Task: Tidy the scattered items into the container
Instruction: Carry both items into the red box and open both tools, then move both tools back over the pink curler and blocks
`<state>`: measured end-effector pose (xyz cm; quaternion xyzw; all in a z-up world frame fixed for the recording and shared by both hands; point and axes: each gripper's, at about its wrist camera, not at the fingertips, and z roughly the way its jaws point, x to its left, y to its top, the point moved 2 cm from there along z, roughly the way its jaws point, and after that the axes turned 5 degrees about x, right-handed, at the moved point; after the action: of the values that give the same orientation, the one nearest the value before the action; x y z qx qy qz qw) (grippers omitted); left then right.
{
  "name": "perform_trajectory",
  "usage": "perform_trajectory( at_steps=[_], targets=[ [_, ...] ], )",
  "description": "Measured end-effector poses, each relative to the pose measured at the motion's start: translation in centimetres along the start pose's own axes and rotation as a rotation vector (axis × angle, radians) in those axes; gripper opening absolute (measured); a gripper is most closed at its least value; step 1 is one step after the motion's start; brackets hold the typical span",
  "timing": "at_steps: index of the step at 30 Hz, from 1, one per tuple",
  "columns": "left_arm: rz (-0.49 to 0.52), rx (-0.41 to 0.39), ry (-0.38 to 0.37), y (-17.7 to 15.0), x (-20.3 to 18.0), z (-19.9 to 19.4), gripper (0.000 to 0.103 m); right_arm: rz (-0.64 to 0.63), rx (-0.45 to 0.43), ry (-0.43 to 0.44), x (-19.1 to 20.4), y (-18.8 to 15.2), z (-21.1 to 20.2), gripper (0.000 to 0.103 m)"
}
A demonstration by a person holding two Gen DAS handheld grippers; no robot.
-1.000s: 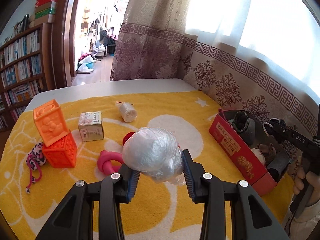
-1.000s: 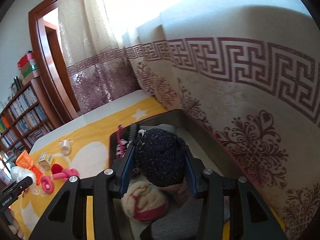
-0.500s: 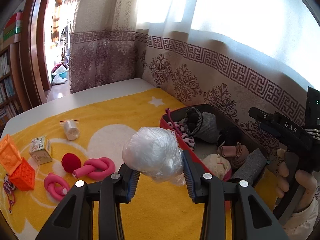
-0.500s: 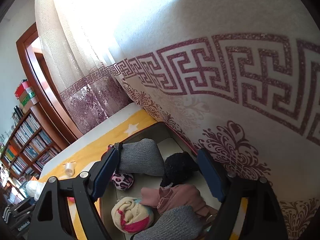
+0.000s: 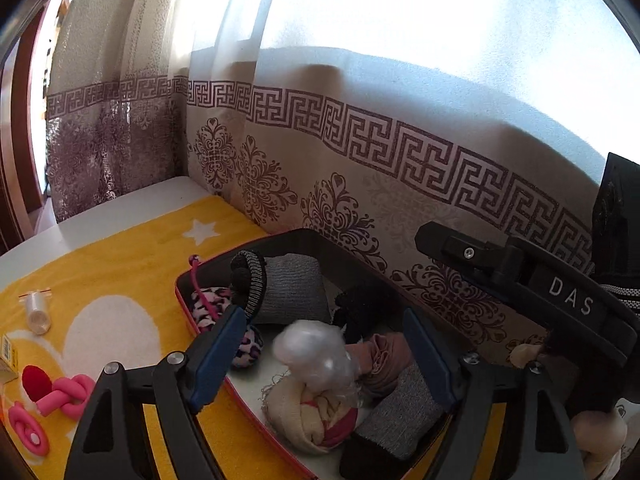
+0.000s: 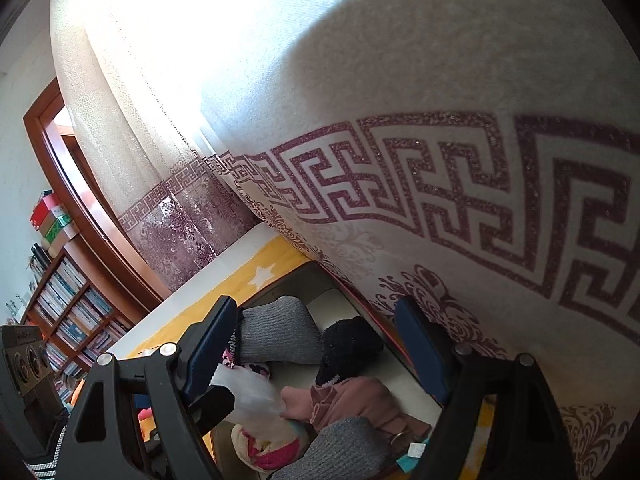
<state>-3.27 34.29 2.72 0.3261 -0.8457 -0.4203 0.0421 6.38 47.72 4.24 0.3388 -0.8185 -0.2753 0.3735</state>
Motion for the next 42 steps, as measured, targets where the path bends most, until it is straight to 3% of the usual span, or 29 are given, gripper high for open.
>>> perform_trajectory(
  at_steps=[10, 15, 32, 42],
  targets=[
    [-0.120, -0.015, 0.098, -0.9, 5.3, -3.0, 0.083, -0.032, 0.019, 0.004, 1.1, -0.8, 0.5, 0.084],
    [-0.174, -0.032, 0.190, -1.9, 8.5, -5.2, 0.083, -0.084, 0.032, 0.012, 2.6, -1.7, 0.8, 0.084],
    [-0.421, -0.135, 0.405, -7.6, 22.1, -16.1, 0.083, -0.406, 0.097, 0.161, 12.4, -8.5, 0.9, 0.084],
    [-0.511, -0.159, 0.427, -11.1, 26.6, -19.2, 0.083, -0.553, 0.215, 0.211, 18.5, -11.5, 4.3, 0.084]
  ],
)
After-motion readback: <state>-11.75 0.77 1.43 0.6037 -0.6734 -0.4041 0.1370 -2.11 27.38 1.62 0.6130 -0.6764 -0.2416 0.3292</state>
